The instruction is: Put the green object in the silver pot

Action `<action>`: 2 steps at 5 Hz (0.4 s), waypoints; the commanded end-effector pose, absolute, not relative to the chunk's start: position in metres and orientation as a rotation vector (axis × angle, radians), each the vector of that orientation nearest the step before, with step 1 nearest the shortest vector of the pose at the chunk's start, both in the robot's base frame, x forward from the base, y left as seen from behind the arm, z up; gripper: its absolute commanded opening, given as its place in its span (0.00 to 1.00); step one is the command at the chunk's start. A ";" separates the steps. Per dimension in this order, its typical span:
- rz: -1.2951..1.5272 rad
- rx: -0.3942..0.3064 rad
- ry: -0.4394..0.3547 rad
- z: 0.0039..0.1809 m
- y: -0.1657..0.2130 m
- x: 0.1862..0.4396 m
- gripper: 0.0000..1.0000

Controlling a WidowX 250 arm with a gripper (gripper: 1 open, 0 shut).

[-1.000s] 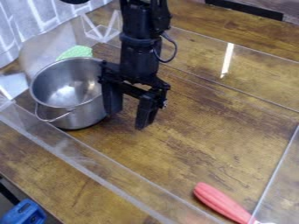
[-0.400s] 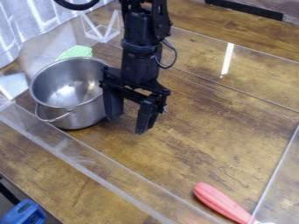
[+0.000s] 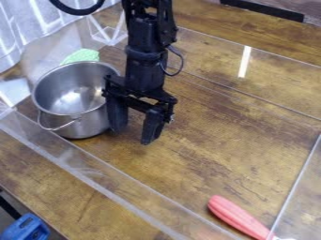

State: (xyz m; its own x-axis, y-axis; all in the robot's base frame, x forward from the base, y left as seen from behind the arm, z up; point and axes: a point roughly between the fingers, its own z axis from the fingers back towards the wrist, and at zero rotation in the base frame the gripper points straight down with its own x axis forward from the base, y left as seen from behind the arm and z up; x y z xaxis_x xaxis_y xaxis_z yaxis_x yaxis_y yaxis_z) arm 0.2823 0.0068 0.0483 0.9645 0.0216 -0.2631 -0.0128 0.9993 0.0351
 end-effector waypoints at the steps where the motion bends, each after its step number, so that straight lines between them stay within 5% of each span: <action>1: 0.031 0.032 0.235 0.054 0.011 0.285 0.00; 2: 0.033 0.031 0.234 0.053 0.011 0.285 0.00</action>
State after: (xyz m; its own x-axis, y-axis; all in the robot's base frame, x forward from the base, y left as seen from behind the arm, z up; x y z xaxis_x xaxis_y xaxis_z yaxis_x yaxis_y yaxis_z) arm 0.2828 0.0064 0.0468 0.9654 0.0199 -0.2601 -0.0112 0.9993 0.0349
